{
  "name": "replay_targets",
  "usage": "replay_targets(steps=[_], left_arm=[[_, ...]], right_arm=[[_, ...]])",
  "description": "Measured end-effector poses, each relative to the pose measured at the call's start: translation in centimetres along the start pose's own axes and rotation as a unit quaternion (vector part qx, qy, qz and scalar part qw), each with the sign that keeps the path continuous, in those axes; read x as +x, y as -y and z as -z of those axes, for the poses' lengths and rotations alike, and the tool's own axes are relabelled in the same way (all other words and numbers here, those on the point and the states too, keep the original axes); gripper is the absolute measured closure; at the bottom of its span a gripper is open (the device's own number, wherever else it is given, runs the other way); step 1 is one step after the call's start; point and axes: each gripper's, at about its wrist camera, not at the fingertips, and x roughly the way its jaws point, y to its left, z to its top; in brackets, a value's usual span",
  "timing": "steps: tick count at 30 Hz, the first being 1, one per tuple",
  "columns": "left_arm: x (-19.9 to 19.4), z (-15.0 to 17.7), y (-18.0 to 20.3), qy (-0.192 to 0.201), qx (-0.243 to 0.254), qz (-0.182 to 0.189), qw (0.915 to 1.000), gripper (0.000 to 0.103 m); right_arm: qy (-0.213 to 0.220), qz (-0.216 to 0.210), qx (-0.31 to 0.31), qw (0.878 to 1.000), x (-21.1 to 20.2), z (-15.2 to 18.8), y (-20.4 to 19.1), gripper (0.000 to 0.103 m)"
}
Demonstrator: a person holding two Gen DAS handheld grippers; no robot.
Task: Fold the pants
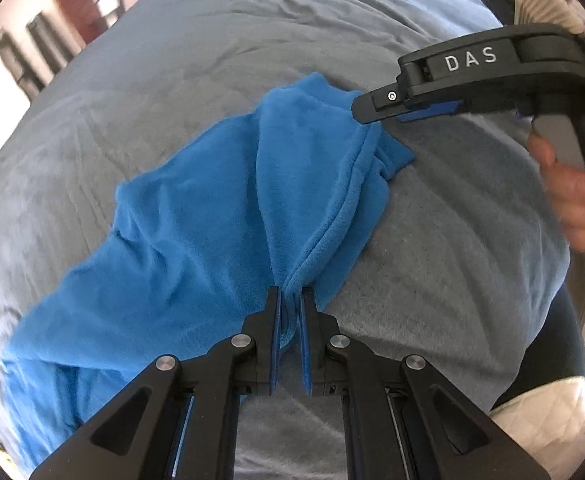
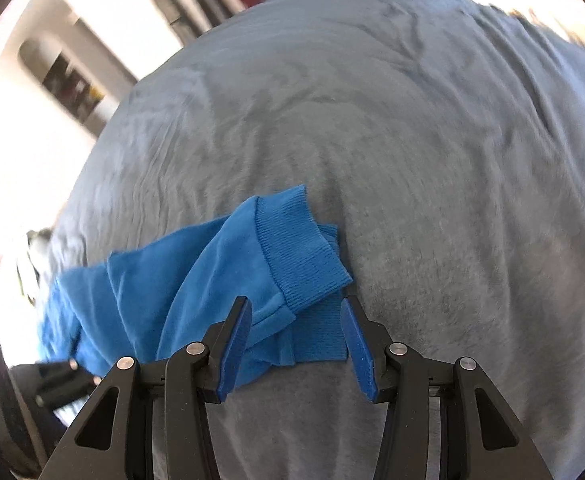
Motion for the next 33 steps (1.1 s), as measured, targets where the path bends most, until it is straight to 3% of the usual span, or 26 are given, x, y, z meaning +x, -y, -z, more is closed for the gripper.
replay_targets(steps=[10,13,17,21,25,31,33], left_arm=[[0.0,0.7,0.1,0.006,-0.011,0.002,0.9999,0.093],[0.4,0.3,-0.3,0.005,-0.01,0.003,0.9999,0.093],[0.2,0.0,-0.7,0.009,-0.013,0.002,0.9999,0.093],[-1.0,0.2,-0.8,0.023,-0.012,-0.006,0.9997,0.093],[-1.4,0.9,0.1,0.023,0.009,-0.02,0.9995,0.093],[0.0,1.6,0.5,0.003,0.008,-0.022,0.9997,0.092],[0.2,1.6,0.5,0.001,0.005,-0.023,0.9997,0.091]], right_arm=[[0.016,-0.025,0.088,0.996,2.4,0.0,1.7,0.057],[0.025,-0.029,0.106,0.994,2.6,-0.1,1.9,0.066],[0.035,-0.035,0.112,0.992,2.3,-0.3,1.6,0.09],[0.064,-0.035,0.102,0.992,-0.1,0.5,1.0,0.091],[0.065,-0.031,0.107,0.992,-1.2,2.0,0.9,0.092],[0.015,-0.018,0.133,0.991,0.9,3.9,2.4,0.092],[0.022,-0.02,0.138,0.99,0.8,4.4,2.9,0.091]])
